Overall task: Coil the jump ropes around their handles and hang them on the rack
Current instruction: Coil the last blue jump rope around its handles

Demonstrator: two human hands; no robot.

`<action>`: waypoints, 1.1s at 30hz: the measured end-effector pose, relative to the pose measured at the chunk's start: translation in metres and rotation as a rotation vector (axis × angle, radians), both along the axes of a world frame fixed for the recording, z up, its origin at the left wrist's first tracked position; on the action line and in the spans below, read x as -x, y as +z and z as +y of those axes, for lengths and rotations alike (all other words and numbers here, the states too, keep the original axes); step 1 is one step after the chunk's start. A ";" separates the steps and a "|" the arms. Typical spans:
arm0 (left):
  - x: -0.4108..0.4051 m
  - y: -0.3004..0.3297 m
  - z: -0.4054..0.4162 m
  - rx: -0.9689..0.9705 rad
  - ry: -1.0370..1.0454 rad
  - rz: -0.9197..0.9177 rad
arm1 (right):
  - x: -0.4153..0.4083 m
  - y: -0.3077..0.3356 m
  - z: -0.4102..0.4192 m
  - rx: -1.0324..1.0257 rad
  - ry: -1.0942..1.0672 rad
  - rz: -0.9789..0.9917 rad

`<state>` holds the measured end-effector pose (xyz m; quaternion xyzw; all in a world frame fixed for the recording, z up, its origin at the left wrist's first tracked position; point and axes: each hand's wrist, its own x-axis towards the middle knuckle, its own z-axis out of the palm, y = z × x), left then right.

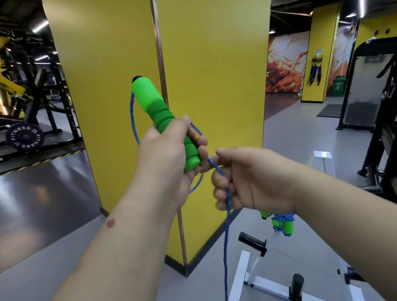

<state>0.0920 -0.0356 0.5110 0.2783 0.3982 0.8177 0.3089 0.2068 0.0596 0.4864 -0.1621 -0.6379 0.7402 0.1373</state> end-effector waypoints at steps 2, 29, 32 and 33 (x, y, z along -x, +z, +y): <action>-0.002 -0.003 0.001 0.019 0.040 0.037 | 0.000 0.010 0.001 -0.100 -0.113 0.070; -0.044 -0.040 -0.017 0.108 -0.094 0.093 | 0.015 0.046 -0.013 -0.417 -0.380 0.285; -0.043 -0.028 -0.021 0.049 -0.086 0.065 | 0.010 0.040 -0.017 -0.399 -0.364 0.249; -0.042 -0.022 -0.023 0.021 -0.074 0.051 | 0.006 0.036 -0.019 -0.293 -0.321 0.234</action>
